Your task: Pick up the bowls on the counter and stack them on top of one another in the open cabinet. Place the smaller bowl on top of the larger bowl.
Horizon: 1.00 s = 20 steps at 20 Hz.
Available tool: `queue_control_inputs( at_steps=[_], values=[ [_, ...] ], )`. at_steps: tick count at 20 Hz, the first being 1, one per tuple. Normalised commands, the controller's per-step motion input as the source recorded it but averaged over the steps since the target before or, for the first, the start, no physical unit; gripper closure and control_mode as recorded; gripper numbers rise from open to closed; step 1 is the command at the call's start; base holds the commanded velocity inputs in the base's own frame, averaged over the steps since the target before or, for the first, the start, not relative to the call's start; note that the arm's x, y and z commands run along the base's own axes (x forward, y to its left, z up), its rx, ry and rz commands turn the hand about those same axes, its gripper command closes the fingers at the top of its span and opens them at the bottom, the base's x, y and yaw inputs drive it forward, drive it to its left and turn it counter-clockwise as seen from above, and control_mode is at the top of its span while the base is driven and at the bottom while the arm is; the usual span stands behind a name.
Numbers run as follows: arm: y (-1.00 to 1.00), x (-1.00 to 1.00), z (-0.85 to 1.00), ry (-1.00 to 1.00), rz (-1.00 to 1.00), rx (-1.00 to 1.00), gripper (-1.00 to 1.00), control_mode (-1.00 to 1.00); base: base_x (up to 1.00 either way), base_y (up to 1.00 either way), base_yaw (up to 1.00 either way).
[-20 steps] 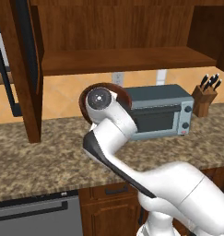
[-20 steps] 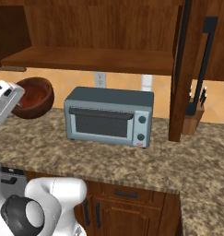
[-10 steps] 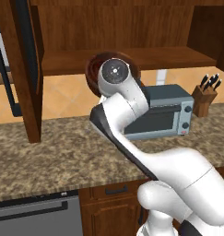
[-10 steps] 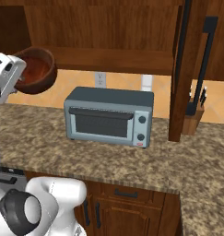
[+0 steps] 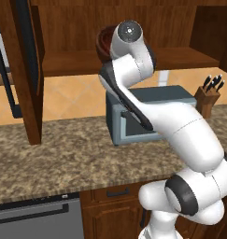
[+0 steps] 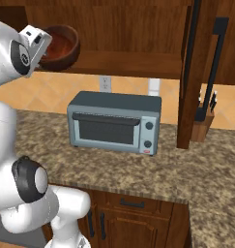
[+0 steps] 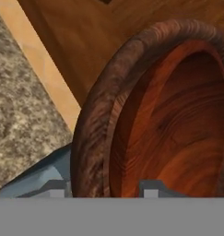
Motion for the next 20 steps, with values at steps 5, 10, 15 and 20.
queue_control_inputs(
  at_steps=[5, 10, 15, 20],
  values=[
    [-0.27, 1.0, -0.03, 0.08, -0.01, 0.0, 1.0, -1.0, 0.0, 0.0, 0.0],
    [-0.23, 1.0, -0.04, 0.03, 0.0, 0.0, -1.0, -1.0, 0.0, 0.0, 0.0],
    [-0.04, 0.91, -0.07, 0.01, 0.0, -0.02, -1.0, -1.0, 0.0, 0.0, 0.0],
    [0.03, -0.37, 0.08, -0.06, 0.05, -0.06, -1.0, -1.0, 0.0, 0.0, 0.0]
  ],
)
